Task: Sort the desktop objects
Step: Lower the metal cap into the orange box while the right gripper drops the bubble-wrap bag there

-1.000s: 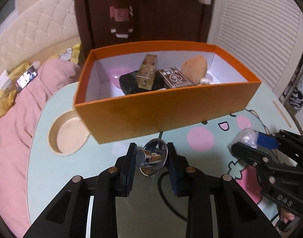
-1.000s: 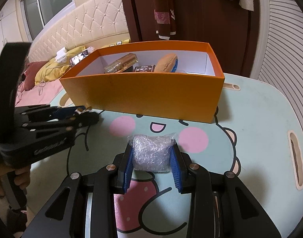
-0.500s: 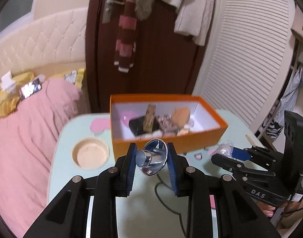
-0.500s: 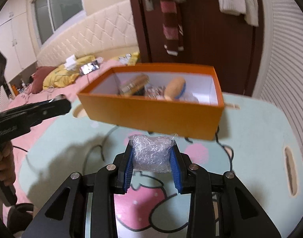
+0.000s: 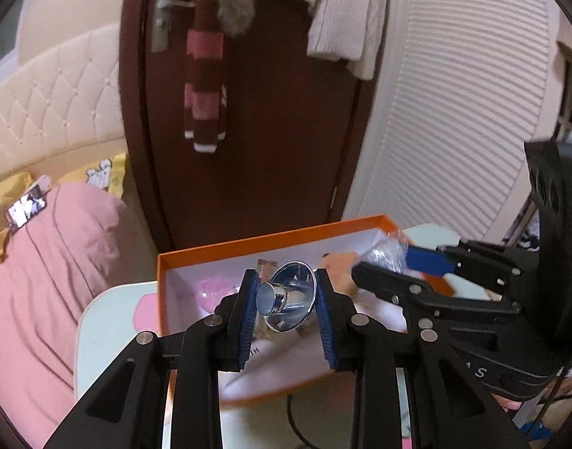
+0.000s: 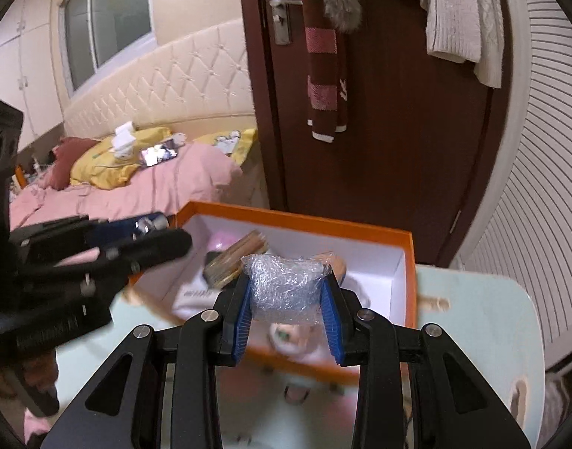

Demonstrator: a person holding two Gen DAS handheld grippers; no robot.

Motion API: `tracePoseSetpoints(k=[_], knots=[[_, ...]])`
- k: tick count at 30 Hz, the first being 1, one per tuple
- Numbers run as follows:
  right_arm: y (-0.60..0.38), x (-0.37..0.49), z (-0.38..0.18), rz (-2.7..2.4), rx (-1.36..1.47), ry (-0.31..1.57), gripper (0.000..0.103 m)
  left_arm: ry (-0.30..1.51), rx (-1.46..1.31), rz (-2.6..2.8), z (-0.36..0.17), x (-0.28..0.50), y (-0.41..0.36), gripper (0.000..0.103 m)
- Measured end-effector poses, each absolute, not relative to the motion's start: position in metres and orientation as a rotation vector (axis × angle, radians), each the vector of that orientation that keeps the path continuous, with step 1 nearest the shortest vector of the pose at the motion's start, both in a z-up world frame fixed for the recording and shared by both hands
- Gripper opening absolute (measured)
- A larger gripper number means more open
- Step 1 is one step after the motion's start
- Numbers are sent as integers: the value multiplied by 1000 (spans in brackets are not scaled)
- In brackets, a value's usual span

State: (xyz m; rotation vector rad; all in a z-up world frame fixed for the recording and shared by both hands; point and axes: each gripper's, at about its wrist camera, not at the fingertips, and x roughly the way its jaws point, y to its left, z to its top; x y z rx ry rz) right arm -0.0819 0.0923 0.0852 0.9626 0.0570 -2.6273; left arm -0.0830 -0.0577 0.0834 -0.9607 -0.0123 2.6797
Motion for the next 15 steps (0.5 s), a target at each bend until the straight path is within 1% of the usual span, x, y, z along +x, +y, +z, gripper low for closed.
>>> tracePoseSetpoints(k=[9,11,12,13,15], knots=[[86,-132,64,-2593,1060,24,35,-48,-1063,2675,59,-116,-65,28],[85,-138,60,-2585,1076,28,35,-60,-1082,2681,55,-119,-67,32],[85,-140,59,-2582,1081,22,35,-59,-1091,2687,54,-119,-68,38],[85,-142,58,-2584,1088,10,37,-58,-1100,2694,52,-119,-68,42],[86,-144,57,-2596,1100,2,37,-57,-1106,2705,51,-118,-70,44]])
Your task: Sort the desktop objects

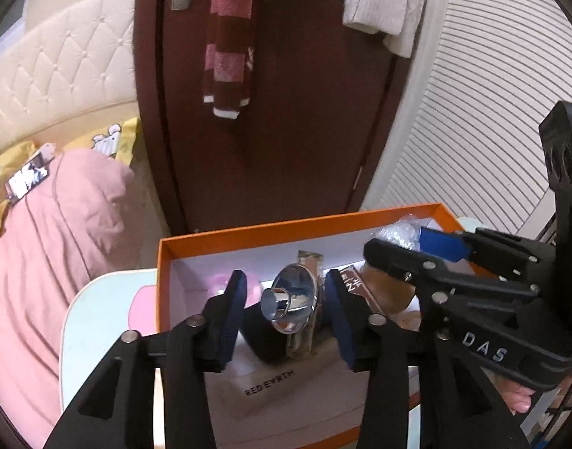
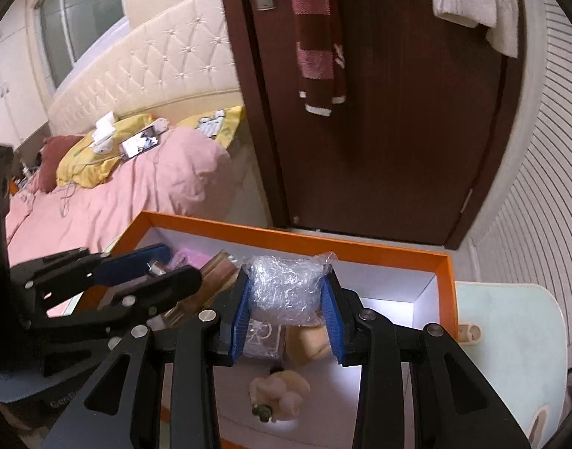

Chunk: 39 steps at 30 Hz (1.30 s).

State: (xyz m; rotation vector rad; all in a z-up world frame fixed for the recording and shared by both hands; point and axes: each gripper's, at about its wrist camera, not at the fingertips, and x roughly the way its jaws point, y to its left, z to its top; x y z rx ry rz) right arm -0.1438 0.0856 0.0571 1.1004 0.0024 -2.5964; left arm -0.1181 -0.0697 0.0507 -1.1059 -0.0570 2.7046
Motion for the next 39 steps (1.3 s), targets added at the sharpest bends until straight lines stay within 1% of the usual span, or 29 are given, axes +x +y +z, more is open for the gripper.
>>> tracePoseSetpoints(k=[2,4,7,8,12,14,16,23,25,28,32,36,38,39], knots=[[86,-144,57,-2610,1108,5,41,-66,-1102,2716,51,-115,-72,46],[88,-144,57,-2637,1114,10,56,-84,-1093,2734,54,-112,-76,56],[95,-140,60,-2658,1096,-32,67,-99,-1076,2750,59,-107,-81,60],[96,-140,61,-2653,1095,-42,68,-98,-1073,2753,61,-105,-81,60],[93,-132,70,-2658,1066,-10,69,-106,-1060,2762,68,-92,-82,61],[91,-125,76,-2668,1039,17,69,-120,-1050,2768,73,-83,-83,63],[89,-119,80,-2670,1020,30,69,-127,-1043,2776,76,-74,-84,68],[82,-87,91,-2662,994,67,69,-149,-1032,2798,82,-32,-85,74],[81,-76,91,-2662,993,75,69,-172,-1040,2800,79,-20,-86,79],[83,-59,88,-2658,1007,74,69,-210,-1065,2789,70,-2,-84,84],[87,-39,77,-2649,1065,76,69,-221,-1170,2757,49,14,-74,86],[95,-22,53,-2632,1226,48,69,-252,-1299,2742,21,25,-67,87],[99,-17,40,-2609,1303,23,69,-210,-1293,2771,13,32,-61,90],[101,-15,34,-2605,1334,18,69,-172,-1296,2789,11,33,-58,94]])
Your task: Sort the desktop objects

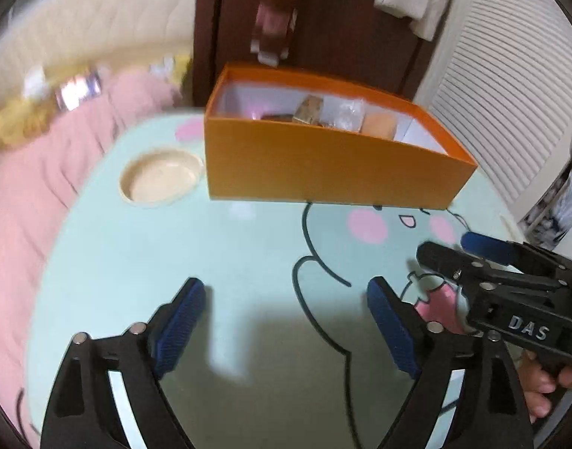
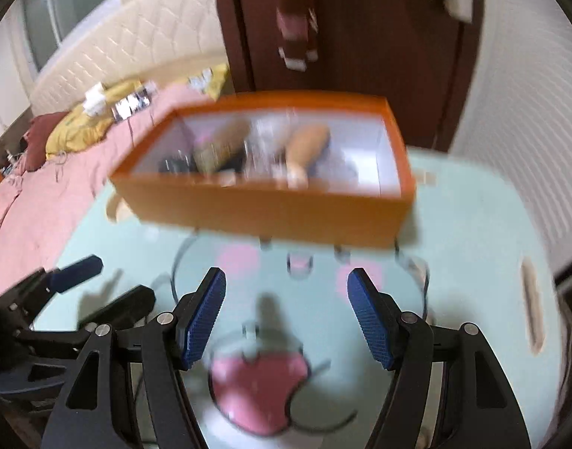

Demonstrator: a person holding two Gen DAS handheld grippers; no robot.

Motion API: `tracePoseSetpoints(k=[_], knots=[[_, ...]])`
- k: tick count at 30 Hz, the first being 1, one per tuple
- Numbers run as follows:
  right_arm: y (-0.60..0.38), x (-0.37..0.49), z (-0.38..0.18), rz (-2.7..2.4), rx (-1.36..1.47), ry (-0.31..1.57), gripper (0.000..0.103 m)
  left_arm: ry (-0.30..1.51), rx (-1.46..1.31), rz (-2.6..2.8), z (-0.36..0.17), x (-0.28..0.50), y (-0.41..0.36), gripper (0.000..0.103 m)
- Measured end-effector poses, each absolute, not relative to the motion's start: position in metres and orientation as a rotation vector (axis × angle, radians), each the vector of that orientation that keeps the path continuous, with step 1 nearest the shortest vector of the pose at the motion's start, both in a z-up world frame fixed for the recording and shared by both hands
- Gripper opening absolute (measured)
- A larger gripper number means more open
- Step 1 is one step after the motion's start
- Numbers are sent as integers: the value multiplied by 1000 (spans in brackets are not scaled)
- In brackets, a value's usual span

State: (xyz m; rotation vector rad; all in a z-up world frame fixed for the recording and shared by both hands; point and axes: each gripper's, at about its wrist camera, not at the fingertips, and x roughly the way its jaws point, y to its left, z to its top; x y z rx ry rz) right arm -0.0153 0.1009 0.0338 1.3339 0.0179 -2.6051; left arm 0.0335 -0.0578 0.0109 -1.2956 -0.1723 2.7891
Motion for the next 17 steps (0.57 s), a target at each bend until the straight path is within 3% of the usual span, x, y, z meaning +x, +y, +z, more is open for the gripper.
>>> tracePoseSetpoints(k=[5,10,17], knots=[[106,-10,16,-2633,1392,37,70,-53,-1352,2824,2,30,-47,102],[112,-8,5,-2728,1342,62,86,-8,-1354,2850,-2,31,-44,102],[116,-7,3,-2739,1333,58,87,-5,-1349,2854,-4,32,-44,102]])
